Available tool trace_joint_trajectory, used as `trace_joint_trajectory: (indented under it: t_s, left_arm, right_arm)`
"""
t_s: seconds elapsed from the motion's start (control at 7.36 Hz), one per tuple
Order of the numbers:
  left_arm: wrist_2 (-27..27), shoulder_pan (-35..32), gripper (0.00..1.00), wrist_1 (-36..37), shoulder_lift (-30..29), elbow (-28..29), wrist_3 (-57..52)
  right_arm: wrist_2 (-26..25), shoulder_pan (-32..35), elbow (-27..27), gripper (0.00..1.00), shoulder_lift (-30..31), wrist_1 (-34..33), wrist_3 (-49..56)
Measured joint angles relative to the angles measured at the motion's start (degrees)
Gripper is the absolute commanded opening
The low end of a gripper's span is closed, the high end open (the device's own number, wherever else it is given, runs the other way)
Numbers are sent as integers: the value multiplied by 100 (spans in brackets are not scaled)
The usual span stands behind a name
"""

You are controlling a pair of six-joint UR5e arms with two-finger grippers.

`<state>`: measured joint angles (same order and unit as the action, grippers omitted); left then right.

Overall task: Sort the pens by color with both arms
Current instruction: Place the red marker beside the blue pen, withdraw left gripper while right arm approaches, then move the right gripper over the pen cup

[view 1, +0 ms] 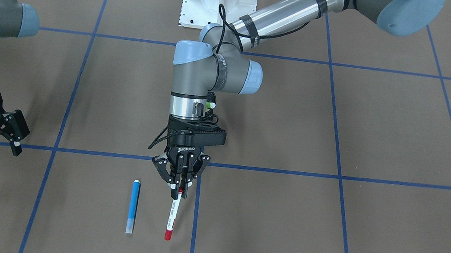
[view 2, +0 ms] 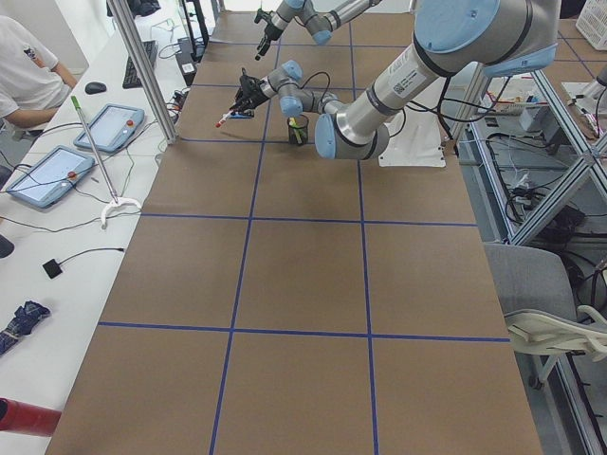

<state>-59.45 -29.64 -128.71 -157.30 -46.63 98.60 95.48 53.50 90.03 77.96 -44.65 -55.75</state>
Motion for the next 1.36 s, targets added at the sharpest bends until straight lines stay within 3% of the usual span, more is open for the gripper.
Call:
trace_joint_trajectory:
  t_s: [0.27, 0.54, 0.82, 1.09, 1.36]
  left_arm:
    - [-281, -1, 100, -4, 18, -284, -716]
    - [-907, -138, 100, 305, 190, -1051, -1472]
    - [-2486, -697, 100, 1185, 771, -2424, -1673]
    - [-4190, -1482, 99, 1622, 1688, -3668, -1756]
    - [-5688, -2304, 99, 1788, 2322, -4162, -1904]
  right_arm:
    - [11, -10, -5, 100, -10, 0, 2]
    - [50, -145, 58, 100, -75, -2, -128]
    - [208, -674, 259, 100, -253, -65, -1071]
    - [801, -1063, 402, 100, -903, -647, -2151]
    - [1607, -1178, 487, 100, -1568, -1466, -2571]
